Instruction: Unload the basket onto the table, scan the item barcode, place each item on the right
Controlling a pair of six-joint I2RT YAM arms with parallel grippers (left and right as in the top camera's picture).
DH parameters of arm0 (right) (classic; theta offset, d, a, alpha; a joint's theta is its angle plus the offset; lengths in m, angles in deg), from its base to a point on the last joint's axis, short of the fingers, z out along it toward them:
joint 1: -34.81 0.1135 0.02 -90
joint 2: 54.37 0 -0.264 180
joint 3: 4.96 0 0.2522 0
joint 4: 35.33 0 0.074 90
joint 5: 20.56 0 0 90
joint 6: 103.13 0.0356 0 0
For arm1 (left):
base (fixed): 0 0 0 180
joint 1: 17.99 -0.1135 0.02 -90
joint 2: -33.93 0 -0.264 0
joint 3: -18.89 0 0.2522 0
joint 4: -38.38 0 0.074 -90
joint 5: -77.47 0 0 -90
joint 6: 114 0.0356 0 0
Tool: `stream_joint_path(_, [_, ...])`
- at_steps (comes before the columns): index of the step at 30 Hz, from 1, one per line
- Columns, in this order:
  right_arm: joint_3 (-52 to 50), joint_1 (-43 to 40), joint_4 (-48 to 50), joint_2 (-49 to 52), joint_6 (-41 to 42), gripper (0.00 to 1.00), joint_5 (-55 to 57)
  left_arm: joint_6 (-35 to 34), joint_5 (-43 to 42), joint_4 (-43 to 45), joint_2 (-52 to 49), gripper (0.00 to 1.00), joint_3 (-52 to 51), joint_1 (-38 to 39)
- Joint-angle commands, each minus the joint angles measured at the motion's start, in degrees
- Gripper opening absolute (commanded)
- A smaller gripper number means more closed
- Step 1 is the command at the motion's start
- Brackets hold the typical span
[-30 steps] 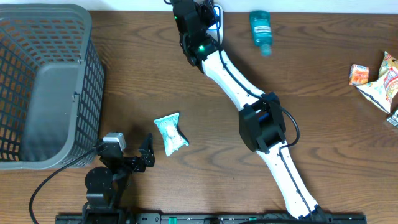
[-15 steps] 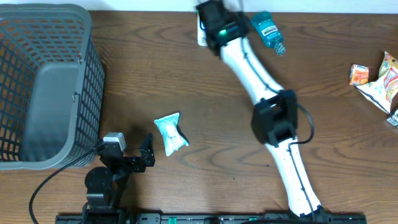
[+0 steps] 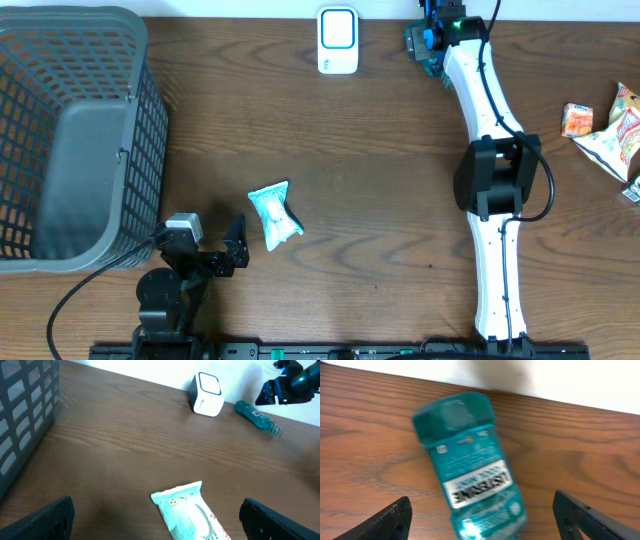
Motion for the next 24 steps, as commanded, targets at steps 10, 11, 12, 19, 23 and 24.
stream_joint_path(10, [0.94,-2.25,6.19,5.05,0.02,0.89,-8.17,0.13,-0.28,-1.05,0.33,0.98,-1.11,0.22])
stream_joint_path(11, [0.94,-2.25,6.73,5.57,0.02,0.89,-7.72,0.13,-0.28,-1.05,0.31,0.98,-1.11,0.22])
stream_joint_path(12, [0.94,-2.27,7.08,5.84,0.07,0.89,-7.48,0.13,-0.28,-1.05,0.31,0.98,-1.11,0.22])
stream_joint_path(19, [0.92,-3.89,7.56,9.44,1.95,0.89,-7.5,0.13,-0.28,-1.05,0.31,0.98,-1.11,0.22])
stream_joint_path(23, [0.9,-4.31,5.31,11.21,1.49,0.83,-6.8,0.13,-0.28,-1.05,0.31,0.98,-1.11,0.22])
stream_joint_path(24, [0.9,-4.37,4.44,11.52,1.51,0.82,-6.88,0.13,-0.28,-1.05,0.31,0.98,-1.11,0.22])
